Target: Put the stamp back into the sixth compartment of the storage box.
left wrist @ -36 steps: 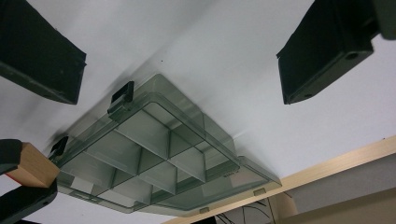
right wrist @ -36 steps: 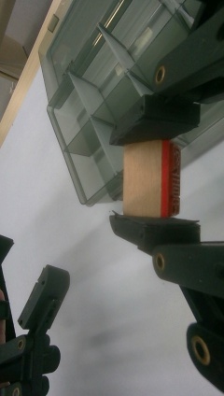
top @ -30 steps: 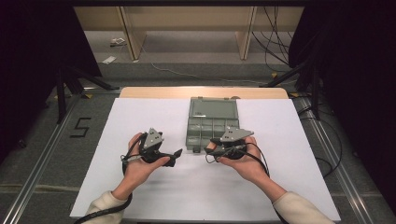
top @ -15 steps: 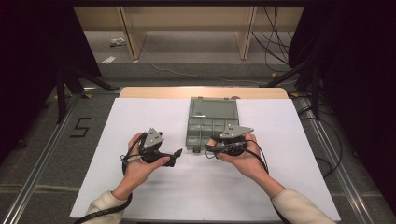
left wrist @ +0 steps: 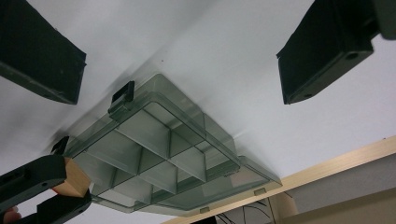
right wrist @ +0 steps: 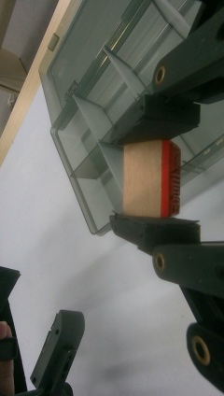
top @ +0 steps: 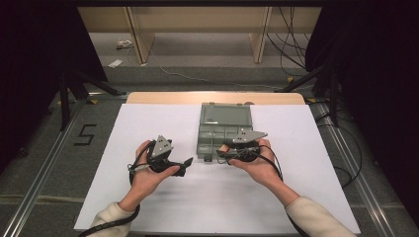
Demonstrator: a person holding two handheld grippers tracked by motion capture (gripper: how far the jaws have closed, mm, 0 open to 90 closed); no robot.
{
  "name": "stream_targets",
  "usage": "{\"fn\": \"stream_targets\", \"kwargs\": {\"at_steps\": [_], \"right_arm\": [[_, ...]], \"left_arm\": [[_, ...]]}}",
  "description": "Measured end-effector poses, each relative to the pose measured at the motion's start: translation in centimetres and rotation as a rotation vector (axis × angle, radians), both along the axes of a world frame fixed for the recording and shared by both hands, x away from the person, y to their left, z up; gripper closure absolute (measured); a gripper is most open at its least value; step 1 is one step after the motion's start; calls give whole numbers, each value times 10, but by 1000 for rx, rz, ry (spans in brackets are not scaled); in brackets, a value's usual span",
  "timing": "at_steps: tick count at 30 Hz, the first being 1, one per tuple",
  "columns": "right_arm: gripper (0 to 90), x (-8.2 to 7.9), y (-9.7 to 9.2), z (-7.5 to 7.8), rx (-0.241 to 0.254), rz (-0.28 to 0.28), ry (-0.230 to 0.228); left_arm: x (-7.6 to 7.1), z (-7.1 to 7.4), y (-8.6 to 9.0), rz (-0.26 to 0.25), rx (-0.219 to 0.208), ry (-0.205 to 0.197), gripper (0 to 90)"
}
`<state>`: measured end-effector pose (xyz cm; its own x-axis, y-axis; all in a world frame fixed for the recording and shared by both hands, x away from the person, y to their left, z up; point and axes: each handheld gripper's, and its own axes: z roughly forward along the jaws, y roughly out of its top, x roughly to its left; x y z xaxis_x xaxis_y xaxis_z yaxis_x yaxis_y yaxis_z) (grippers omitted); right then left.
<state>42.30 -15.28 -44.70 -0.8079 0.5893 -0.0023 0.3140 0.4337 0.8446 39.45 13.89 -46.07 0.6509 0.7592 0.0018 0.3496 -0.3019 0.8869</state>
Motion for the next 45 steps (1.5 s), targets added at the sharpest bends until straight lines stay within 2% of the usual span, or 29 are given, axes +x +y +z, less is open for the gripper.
{"fn": "stream_targets", "kwargs": {"at_steps": [45], "right_arm": [[561, 19, 5, -1, -1, -26, 3]], "left_arm": [[0, 0, 0, -4, -1, 0, 0]]}}
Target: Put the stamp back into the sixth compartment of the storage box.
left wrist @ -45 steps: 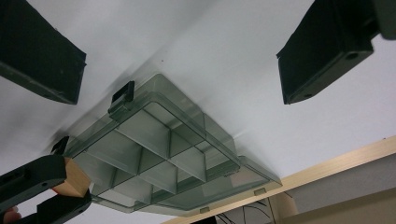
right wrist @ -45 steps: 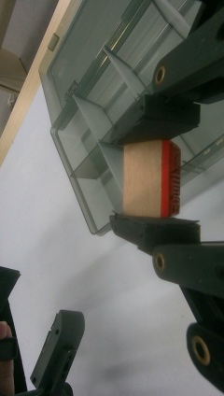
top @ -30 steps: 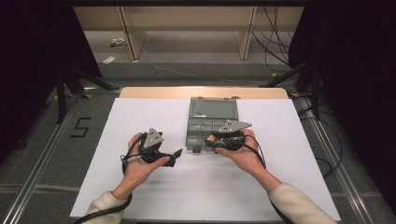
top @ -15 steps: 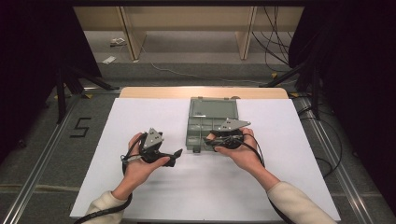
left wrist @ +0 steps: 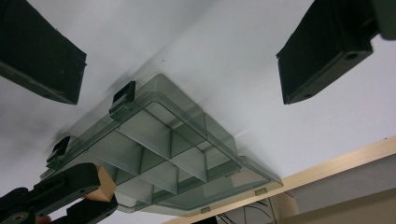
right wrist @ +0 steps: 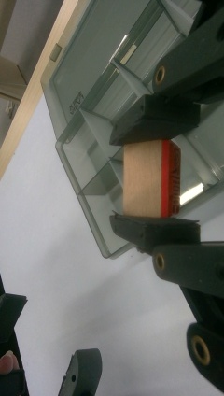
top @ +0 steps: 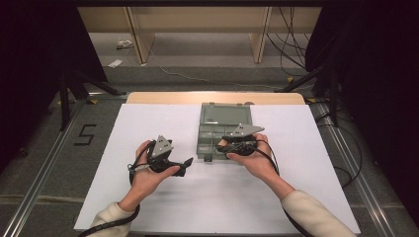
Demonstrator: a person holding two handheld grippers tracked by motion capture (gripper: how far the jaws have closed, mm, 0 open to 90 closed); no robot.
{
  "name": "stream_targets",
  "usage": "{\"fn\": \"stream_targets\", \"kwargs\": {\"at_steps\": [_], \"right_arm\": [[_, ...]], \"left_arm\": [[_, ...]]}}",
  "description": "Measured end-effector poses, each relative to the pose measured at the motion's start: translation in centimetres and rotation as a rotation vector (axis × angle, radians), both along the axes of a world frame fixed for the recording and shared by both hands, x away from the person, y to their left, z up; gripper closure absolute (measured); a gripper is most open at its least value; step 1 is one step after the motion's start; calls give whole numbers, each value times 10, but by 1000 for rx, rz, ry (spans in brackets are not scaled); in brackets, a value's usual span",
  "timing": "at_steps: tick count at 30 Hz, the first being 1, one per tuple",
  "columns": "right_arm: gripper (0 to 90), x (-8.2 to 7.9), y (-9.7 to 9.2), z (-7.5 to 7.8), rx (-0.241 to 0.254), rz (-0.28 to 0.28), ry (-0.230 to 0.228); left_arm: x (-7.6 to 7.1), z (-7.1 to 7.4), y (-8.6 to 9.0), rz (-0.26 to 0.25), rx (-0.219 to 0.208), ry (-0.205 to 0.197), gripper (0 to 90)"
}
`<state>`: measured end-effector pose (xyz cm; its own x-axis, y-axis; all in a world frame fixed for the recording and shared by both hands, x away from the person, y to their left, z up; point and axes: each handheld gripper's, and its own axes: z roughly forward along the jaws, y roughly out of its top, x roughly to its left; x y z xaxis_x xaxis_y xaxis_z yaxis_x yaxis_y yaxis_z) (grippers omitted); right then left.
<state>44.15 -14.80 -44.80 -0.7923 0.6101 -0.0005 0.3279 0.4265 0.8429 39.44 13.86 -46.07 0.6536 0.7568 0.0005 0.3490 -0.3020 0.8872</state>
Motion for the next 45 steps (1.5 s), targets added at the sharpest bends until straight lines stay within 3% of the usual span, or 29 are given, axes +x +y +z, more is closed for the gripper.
{"fn": "stream_targets", "kwargs": {"at_steps": [45], "right_arm": [[559, 16, 12, -11, -32, -10, 16]], "left_arm": [[0, 0, 0, 0, -1, -1, 3]]}}
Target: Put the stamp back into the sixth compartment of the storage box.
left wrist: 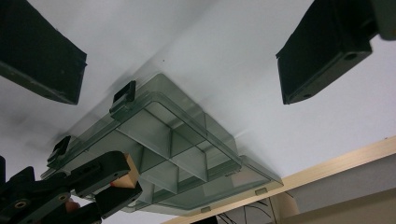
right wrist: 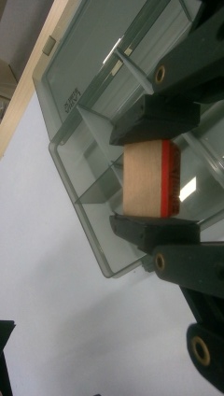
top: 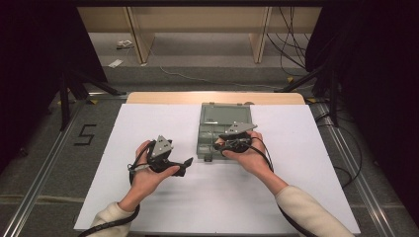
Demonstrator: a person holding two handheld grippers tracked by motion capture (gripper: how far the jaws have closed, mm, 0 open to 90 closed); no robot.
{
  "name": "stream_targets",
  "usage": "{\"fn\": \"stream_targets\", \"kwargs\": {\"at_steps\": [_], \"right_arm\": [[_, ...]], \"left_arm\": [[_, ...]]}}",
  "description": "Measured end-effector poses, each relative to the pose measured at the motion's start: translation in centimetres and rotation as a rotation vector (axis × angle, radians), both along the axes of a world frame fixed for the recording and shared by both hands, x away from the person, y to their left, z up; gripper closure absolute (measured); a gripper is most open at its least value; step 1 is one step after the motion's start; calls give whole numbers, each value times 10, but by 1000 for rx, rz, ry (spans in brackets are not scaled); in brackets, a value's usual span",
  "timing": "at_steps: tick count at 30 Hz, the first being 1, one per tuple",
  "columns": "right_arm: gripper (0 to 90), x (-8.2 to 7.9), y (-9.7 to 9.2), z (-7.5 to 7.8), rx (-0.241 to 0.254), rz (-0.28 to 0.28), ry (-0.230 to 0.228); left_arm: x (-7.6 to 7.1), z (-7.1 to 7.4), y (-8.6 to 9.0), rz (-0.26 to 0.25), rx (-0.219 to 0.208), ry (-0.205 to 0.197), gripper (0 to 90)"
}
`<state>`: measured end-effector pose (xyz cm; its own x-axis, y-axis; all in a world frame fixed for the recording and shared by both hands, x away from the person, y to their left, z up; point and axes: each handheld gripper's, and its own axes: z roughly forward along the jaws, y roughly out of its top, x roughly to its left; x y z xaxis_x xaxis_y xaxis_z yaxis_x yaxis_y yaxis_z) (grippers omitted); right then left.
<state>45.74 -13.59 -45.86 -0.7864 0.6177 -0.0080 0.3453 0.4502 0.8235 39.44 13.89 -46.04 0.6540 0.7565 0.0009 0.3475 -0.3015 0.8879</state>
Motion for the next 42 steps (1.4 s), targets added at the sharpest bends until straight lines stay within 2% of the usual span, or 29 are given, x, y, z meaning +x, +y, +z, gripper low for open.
{"fn": "stream_targets", "kwargs": {"at_steps": [10, 19, 27, 42], "right_arm": [[548, 2, 1, -3, -6, -4, 6], [443, 2, 1, -2, 27, -7, 11], [335, 3, -3, 1, 40, -36, 0], [265, 4, -19, 11, 70, -79, -17]], "left_arm": [[0, 0, 0, -1, 1, 3, 3], [0, 0, 0, -2, 0, 2, 3], [0, -1, 1, -1, -5, 4, 3], [-2, -1, -2, -16, -8, 4, 3]]}}
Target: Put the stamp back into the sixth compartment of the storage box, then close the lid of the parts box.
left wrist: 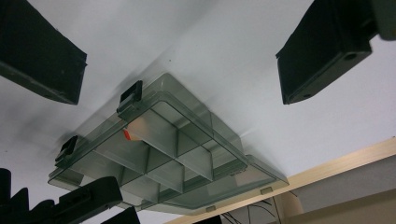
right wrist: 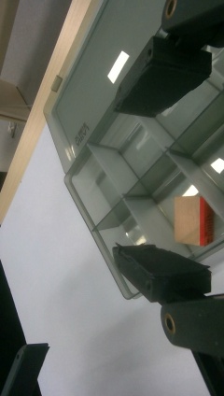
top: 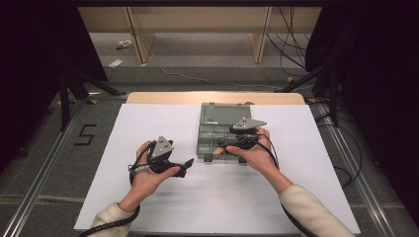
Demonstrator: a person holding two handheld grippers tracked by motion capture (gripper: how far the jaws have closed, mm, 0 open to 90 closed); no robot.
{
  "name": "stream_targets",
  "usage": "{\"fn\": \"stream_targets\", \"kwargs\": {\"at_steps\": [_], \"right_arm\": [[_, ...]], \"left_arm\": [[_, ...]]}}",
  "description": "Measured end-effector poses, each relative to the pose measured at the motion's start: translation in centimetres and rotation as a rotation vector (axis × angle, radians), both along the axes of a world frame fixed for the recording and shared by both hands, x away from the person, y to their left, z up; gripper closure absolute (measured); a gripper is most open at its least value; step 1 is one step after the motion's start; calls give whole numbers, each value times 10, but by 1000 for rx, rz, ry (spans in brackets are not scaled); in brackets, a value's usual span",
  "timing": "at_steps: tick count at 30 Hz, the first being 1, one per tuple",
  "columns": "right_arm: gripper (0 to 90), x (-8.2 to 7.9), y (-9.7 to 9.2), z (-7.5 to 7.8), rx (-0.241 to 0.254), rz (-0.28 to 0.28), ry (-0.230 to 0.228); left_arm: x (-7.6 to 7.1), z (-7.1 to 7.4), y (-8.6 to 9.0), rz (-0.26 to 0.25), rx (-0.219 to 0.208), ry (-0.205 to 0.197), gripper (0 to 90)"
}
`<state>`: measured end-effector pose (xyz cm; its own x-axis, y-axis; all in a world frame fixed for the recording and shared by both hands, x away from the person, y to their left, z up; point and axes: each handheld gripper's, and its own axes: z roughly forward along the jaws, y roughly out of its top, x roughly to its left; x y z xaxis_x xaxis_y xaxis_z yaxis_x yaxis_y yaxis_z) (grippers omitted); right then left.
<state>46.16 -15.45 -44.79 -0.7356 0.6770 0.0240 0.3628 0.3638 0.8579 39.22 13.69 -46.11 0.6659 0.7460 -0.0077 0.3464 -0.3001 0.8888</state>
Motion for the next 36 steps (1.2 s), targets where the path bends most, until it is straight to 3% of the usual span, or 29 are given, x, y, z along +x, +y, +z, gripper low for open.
{"fn": "stream_targets", "kwargs": {"at_steps": [17, 36], "right_arm": [[265, 4, -13, 8, 19, -46, -25], [279, 14, -38, 9, 44, -116, -14]], "left_arm": [[2, -1, 0, 0, 1, 0, 4], [5, -2, -4, 1, 9, 10, 7]]}}
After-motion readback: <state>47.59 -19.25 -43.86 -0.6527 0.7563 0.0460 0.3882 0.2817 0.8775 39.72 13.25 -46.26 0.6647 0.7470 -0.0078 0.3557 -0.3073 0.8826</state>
